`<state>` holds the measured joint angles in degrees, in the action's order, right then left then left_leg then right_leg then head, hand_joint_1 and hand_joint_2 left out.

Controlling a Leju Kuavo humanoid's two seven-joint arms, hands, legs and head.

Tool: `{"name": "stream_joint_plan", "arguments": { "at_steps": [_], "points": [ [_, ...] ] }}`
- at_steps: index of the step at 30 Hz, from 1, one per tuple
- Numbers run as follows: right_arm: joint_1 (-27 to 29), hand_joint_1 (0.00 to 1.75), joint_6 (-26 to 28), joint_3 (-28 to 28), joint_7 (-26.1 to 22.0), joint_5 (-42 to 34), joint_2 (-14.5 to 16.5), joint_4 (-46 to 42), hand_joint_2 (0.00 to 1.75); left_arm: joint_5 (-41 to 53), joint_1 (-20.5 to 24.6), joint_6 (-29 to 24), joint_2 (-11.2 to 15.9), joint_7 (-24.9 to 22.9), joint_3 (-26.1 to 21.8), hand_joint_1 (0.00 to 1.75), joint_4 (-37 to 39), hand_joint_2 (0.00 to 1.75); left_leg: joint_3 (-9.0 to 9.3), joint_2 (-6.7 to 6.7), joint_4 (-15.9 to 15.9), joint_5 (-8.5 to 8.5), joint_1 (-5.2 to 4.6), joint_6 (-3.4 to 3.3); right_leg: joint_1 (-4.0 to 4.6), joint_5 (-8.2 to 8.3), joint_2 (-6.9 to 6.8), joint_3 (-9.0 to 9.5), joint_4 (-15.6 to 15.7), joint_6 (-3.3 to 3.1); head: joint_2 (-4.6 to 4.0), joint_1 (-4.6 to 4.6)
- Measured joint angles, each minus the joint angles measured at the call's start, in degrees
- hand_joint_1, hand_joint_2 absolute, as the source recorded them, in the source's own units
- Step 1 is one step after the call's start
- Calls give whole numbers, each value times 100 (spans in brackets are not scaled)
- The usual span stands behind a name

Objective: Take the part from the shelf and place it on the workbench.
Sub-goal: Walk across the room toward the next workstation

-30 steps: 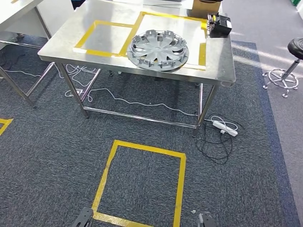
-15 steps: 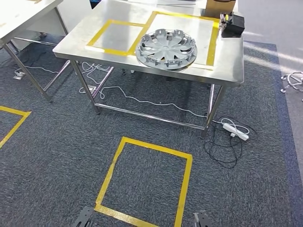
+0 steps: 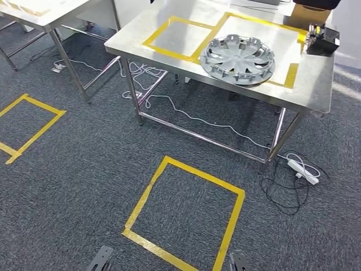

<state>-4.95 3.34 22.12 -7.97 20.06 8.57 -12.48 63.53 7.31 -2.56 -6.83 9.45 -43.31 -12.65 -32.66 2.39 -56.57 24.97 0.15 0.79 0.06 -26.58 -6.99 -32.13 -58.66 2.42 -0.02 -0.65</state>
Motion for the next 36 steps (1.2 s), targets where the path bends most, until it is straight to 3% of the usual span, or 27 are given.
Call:
{"name": "stream_joint_plan", "arguments": {
  "at_steps": [1, 3, 5, 6, 7, 8, 10, 12, 14, 15, 17, 19, 21, 22, 24, 26, 28, 29, 30, 32, 34, 36],
  "points": [
    [2, 0, -1, 0, 2, 3, 0, 0, 0, 4, -10, 0, 3, -8, 0, 0, 0, 0, -5, -65, 7, -17, 12, -34, -16, -90, 140, -37, -108, 31, 0, -8],
    [26, 0, -1, 0, 5, 9, -1, 3, 0, 7, 0, 2, 2, -14, 1, 0, 0, 0, -18, -207, 14, -43, 29, -88, -37, -444, 521, -289, -706, 73, 0, -36],
    [66, 0, 3, 0, 12, 11, -1, 8, 0, 8, 12, 7, -7, -14, 1, 0, 0, 0, -33, -374, 12, -53, 25, -110, -35, -766, 678, -637, -1471, 78, 0, -50],
    [81, 0, 4, 0, 15, 12, -1, 8, 0, 8, 6, 9, -10, -15, 1, 0, 0, 0, -35, -460, 10, -55, 23, -111, -33, -785, 696, -725, -1642, 75, 0, -51],
    [88, 0, 5, 0, 16, 13, -1, 9, 0, 8, -1, 11, -12, -15, 1, 0, 0, 0, -33, -546, 8, -58, 24, -108, -35, -680, 708, -702, -1568, 68, 0, -50],
    [90, 0, 5, 0, 17, 13, -1, 9, 0, 8, -5, 11, -14, -16, 1, 0, 0, 0, -28, -635, 5, -61, 28, -102, -42, -482, 739, -567, -1268, 58, 0, -50],
    [88, 0, 5, 0, 18, 15, -1, 10, 0, 9, 3, 11, -21, -16, 1, 0, 0, 0, -31, -804, -12, -65, 35, -67, -83, -114, 975, -185, -446, 50, 0, -50],
    [84, 0, 6, 0, 24, 21, -1, 14, 0, 10, 14, 11, -25, -16, 1, 0, 0, 0, -69, -938, -23, -83, 41, 1, -110, -21, 1181, 17, -31, 40, 0, -47],
    [76, 0, 10, 1, 40, 33, -1, 15, 0, 10, 1, 11, -25, -16, 1, 0, 0, 0, -112, -1062, 1, -123, 63, 83, -97, -27, 1124, 37, -2, -7, 0, -43],
    [70, 0, 13, 2, 47, 41, -1, 15, 0, 10, -12, 10, -23, -16, 1, 0, 0, 0, -129, -1051, -1, -121, 67, 114, -95, -12, 1053, 43, 11, -44, 0, -42],
    [63, 0, 17, 5, 52, 51, 0, 15, 0, 11, -12, 9, -24, -16, 2, 0, 0, 0, -274, -786, -266, 60, 47, 164, -104, 15, 892, 60, 56, -121, 0, 3],
    [69, 0, 18, 8, 56, 57, -2, 15, 0, 10, 13, 9, -31, -16, 2, 0, 1, 0, -626, -426, -979, 437, 33, 198, -88, 14, 710, 63, 71, -163, 0, 49],
    [83, 0, 20, 13, 63, 63, -3, 15, 0, 10, 17, 7, -41, -16, 2, 0, 1, 0, -923, -314, -1594, 639, 42, 218, -73, 5, 521, 62, 70, -173, 0, 54],
    [83, 0, 20, 14, 66, 64, -2, 15, 0, 10, 9, 5, -45, -16, 1, 0, 1, 0, -929, -293, -1617, 577, 44, 220, -71, 1, 436, 64, 70, -171, 0, 54],
    [73, 0, 19, 15, 68, 64, -1, 15, 0, 10, 0, -2, -47, -16, 1, 0, 0, 0, -610, -181, -1045, 220, 44, 213, -73, -14, 290, 84, 70, -150, 0, 56],
    [70, 0, 18, 16, 69, 66, -3, 15, 0, 10, 19, -6, -52, -16, 2, 0, 0, 0, -206, 81, -308, -27, 13, 181, -37, -52, 169, 108, 59, -97, 0, 63],
    [73, 0, 18, 17, 73, 67, -5, 15, 0, 9, 32, -7, -60, -16, 2, 0, 0, 0, -74, 172, -27, -49, -20, 106, 1, -84, 57, 140, 65, -40, 0, 58],
    [71, 0, 17, 17, 77, 68, -5, 15, 0, 8, 26, -7, -59, -16, 2, 0, 0, 0, -84, 89, -19, -52, -23, 51, 0, -92, -5, 167, 80, -15, 0, 55],
    [67, 0, 16, 17, 81, 70, -4, 15, 0, 8, 10, -7, -57, -16, 1, 0, 0, 0, -84, 21, -11, -57, -20, 15, -13, -111, -7, 188, 84, 20, 0, 47],
    [61, 0, 9, 16, 93, 76, -3, 15, 0, 8, -10, -10, -52, -16, 1, 0, 0, 0, -79, -117, 2, -75, -3, -63, -42, -289, 249, 126, -133, 76, 0, 29],
    [76, 0, 4, 16, 110, 81, -3, 16, 0, 8, -3, -14, -56, -16, 1, 0, 0, 0, -81, -257, 5, -85, 5, -116, -53, -657, 598, -179, -820, 92, 0, 2],
    [105, 0, 3, 17, 128, 89, -3, 19, 0, 8, -4, -15, -62, -16, 1, 0, 0, 0, -85, -426, 3, -86, -4, -134, -49, -897, 691, -537, -1518, 82, 0, -8]
  ]
}}
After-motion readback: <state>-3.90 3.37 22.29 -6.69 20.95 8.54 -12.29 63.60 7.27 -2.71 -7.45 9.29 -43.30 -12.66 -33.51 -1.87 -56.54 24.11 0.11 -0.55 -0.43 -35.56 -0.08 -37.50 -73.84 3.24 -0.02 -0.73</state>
